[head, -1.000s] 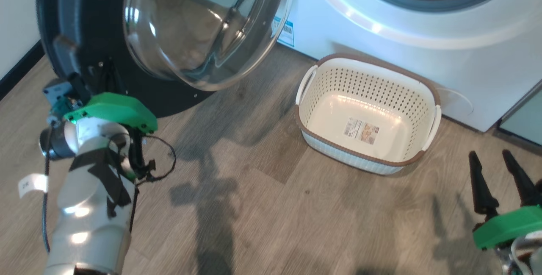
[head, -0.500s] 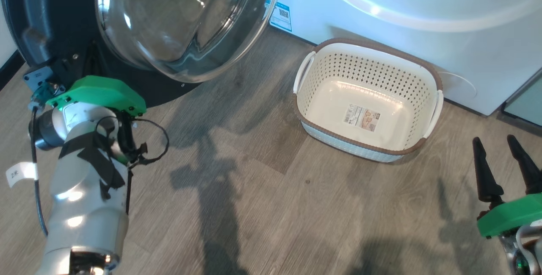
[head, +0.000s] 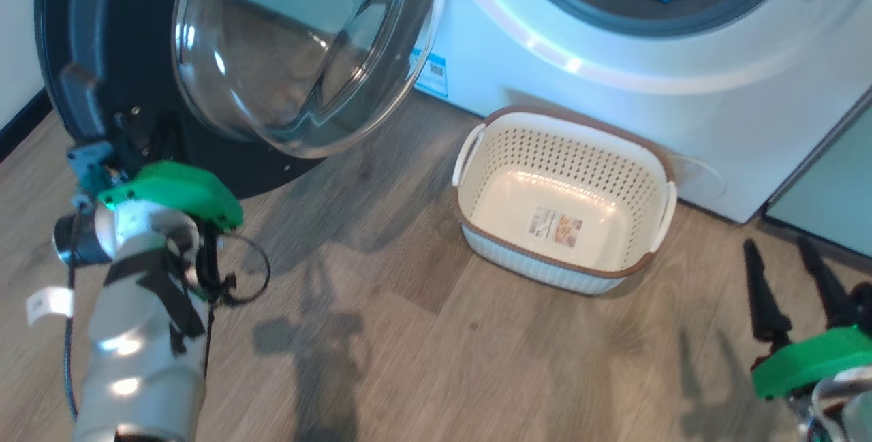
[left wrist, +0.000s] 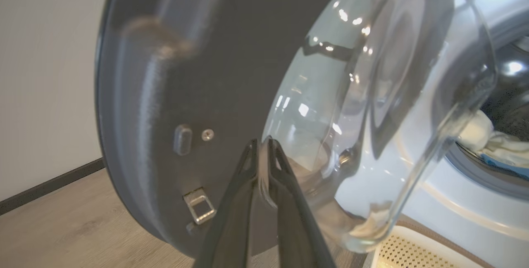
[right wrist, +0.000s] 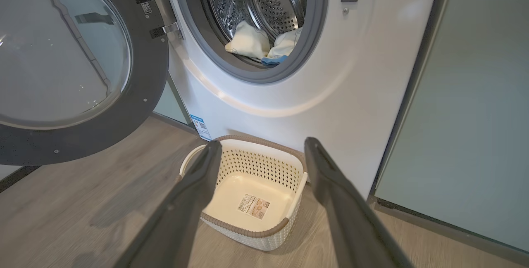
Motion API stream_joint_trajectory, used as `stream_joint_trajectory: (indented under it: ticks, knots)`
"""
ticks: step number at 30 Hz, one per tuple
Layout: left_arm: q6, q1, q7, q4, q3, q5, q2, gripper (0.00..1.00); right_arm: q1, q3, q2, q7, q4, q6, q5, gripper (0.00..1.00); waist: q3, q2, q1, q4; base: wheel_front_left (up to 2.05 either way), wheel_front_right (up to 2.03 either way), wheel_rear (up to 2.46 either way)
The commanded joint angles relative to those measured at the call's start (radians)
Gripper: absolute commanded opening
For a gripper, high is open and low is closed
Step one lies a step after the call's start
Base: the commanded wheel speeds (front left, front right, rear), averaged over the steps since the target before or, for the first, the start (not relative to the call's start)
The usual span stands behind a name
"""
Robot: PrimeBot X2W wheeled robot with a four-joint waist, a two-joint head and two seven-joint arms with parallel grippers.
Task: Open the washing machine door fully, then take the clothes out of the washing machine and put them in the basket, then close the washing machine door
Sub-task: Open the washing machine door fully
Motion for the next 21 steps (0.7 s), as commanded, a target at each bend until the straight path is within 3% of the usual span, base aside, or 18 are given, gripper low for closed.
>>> stream_joint_trajectory:
  ticks: [1, 4, 7, 8, 9, 10, 21]
  knots:
    - [-0.011, -0.004, -0.006, -0.037, 0.006, 0.019, 0.044, 0.14, 0.010, 0.014, -0.005, -0.010, -0.023, 0.003, 0.008, 1.00, -0.025, 0.0000, 0.0001, -0.019, 0.00, 0.00, 0.00]
    - [-0.050, 0.035, -0.006, -0.045, -0.027, 0.047, 0.047, 0.23, 0.025, 0.007, 0.009, -0.010, -0.022, 0.003, 0.005, 1.00, -0.057, 0.0000, 0.0001, -0.042, 0.00, 0.00, 0.00]
    - [-0.081, 0.077, -0.006, -0.059, -0.051, 0.059, 0.051, 0.44, 0.041, -0.002, 0.023, -0.010, -0.022, 0.003, 0.004, 1.00, -0.091, 0.0000, 0.0001, -0.070, 0.00, 0.00, 0.00]
    - [-0.088, 0.092, -0.006, -0.064, -0.058, 0.061, 0.051, 0.60, 0.047, -0.004, 0.027, -0.010, -0.021, 0.003, 0.003, 1.00, -0.101, 0.0000, 0.0001, -0.081, 0.00, 0.00, 0.00]
    - [-0.095, 0.105, -0.006, -0.072, -0.066, 0.062, 0.050, 0.86, 0.052, -0.007, 0.031, -0.010, -0.022, 0.003, 0.003, 1.00, -0.111, 0.0000, 0.0001, -0.092, 0.00, 0.00, 0.00]
    - [-0.100, 0.120, -0.006, -0.079, -0.070, 0.061, 0.049, 1.00, 0.057, -0.008, 0.035, -0.010, -0.022, 0.003, 0.002, 1.00, -0.121, 0.0000, 0.0001, -0.105, 0.00, 0.00, 0.00]
    - [-0.124, 0.264, -0.006, -0.179, -0.113, 0.041, 0.061, 1.00, 0.090, -0.038, 0.062, -0.010, -0.039, 0.003, -0.011, 1.00, -0.179, 0.0000, 0.0001, -0.259, 0.00, 0.00, 0.00]
